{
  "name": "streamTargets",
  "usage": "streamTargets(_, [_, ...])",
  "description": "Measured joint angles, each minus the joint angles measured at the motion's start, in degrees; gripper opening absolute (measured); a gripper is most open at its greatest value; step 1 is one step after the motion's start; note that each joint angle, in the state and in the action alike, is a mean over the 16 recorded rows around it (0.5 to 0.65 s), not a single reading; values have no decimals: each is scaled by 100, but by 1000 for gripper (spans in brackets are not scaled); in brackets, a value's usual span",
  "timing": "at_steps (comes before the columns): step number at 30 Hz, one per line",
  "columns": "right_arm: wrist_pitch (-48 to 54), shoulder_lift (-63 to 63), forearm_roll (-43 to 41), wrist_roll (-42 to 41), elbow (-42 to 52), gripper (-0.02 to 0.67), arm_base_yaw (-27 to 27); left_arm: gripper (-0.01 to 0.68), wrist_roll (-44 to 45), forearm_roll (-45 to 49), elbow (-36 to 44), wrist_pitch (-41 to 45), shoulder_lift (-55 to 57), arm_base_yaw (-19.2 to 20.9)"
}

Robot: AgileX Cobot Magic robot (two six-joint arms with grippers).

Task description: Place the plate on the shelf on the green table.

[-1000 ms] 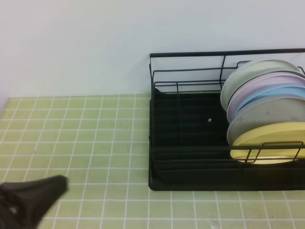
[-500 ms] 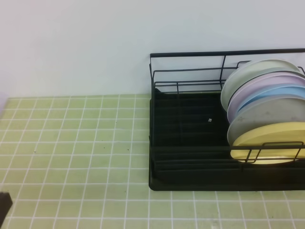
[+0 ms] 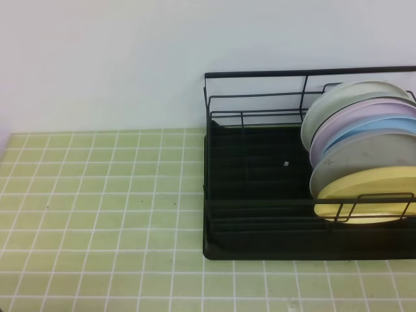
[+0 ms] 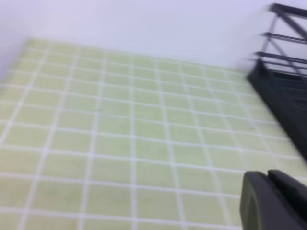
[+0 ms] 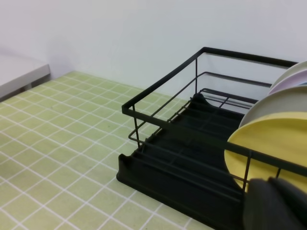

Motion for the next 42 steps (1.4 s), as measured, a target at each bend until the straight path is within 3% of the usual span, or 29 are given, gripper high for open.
streamTargets(12, [-2,0,4,0,2,-2,0,-2,247,13,180,312,-370,616])
streamTargets(34, [-8,-1,-77,-67,0,-2,0,-2,261,29,180,299,-370,652])
streamTargets(42, [-206,-1,-614,195,6,-2,0,-2,259,35,180,295,-370,652])
